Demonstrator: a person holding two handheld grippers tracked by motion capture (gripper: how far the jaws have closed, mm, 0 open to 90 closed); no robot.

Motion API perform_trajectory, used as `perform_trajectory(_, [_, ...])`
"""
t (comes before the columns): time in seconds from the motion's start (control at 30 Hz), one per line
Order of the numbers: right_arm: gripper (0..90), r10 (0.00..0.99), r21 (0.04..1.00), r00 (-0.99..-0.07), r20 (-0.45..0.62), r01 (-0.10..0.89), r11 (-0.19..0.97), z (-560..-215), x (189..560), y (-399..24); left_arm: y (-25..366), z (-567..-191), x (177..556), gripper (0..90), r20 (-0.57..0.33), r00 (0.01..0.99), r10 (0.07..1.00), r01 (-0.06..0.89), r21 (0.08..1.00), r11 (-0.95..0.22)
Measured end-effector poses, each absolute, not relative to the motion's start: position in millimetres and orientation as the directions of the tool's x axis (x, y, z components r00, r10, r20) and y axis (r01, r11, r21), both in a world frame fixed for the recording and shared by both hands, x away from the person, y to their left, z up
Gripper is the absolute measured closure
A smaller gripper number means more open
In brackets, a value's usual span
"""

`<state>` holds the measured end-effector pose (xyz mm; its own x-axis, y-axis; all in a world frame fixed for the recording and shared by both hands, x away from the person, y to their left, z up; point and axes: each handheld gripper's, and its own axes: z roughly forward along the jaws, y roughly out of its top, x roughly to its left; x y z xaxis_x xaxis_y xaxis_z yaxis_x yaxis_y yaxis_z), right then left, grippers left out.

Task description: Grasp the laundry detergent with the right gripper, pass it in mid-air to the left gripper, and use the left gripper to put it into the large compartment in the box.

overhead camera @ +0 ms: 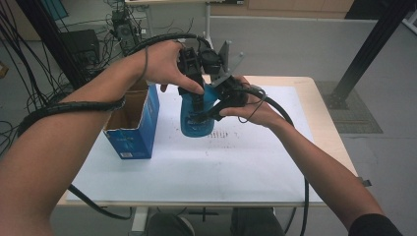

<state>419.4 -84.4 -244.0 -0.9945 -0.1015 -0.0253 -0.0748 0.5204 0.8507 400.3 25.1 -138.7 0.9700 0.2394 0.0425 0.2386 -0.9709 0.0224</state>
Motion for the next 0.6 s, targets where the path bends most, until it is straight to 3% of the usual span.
perform_trajectory(0.6, [39.4,-0.106,0.858,-0.994,-0.023,-0.074,0.509,-245.5,420.5,-84.7,26.4,-138.3,399.0,37.4,0.041,0.969,0.244,0.243,0.027,-0.970])
